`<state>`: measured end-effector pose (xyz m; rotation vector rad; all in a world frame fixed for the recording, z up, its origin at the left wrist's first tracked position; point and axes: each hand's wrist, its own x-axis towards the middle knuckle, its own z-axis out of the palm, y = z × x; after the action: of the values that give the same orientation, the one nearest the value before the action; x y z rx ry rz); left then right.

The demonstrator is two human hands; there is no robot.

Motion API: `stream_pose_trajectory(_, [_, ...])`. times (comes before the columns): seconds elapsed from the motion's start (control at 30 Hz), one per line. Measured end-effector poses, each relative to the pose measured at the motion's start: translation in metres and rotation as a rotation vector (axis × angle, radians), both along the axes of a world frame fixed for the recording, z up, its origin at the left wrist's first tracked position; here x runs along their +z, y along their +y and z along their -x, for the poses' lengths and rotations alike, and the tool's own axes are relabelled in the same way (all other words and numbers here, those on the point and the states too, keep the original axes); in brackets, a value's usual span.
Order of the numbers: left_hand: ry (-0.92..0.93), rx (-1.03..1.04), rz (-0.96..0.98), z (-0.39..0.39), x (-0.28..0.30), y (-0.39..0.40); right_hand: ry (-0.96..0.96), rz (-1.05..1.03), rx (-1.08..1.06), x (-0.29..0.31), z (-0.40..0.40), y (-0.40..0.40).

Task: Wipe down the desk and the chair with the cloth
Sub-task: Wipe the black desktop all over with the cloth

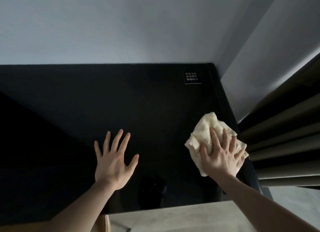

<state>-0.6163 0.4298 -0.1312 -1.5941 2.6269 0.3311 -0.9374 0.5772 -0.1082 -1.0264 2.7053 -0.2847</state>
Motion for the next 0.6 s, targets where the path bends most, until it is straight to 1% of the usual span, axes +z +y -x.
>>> stream_pose_trajectory(0.1, [0.020, 0.003, 0.025, -0.001, -0.003, 0.000, 0.020, -0.013, 0.013, 0.002, 0.019, -0.039])
stream_pose_trajectory(0.2, [0.044, 0.015, 0.037, 0.002, -0.003, 0.001, 0.011, -0.017, -0.053, 0.000, 0.028, -0.087])
stream_pose_trajectory(0.27, [0.046, 0.022, 0.033, 0.002, -0.002, 0.002, -0.009, -0.031, -0.072, -0.001, 0.026, -0.103])
stream_pose_trajectory(0.33, [0.038, 0.021, 0.030, 0.001, -0.001, 0.002, -0.034, -0.023, -0.050, 0.000, 0.017, -0.096])
stream_pose_trajectory(0.5, [0.009, 0.014, 0.004, 0.000, 0.004, 0.002, -0.034, -0.022, 0.140, 0.002, -0.026, -0.024])
stream_pose_trajectory(0.6, [0.028, 0.016, 0.001, 0.002, 0.004, 0.001, -0.022, -0.042, 0.138, 0.001, -0.033, -0.019])
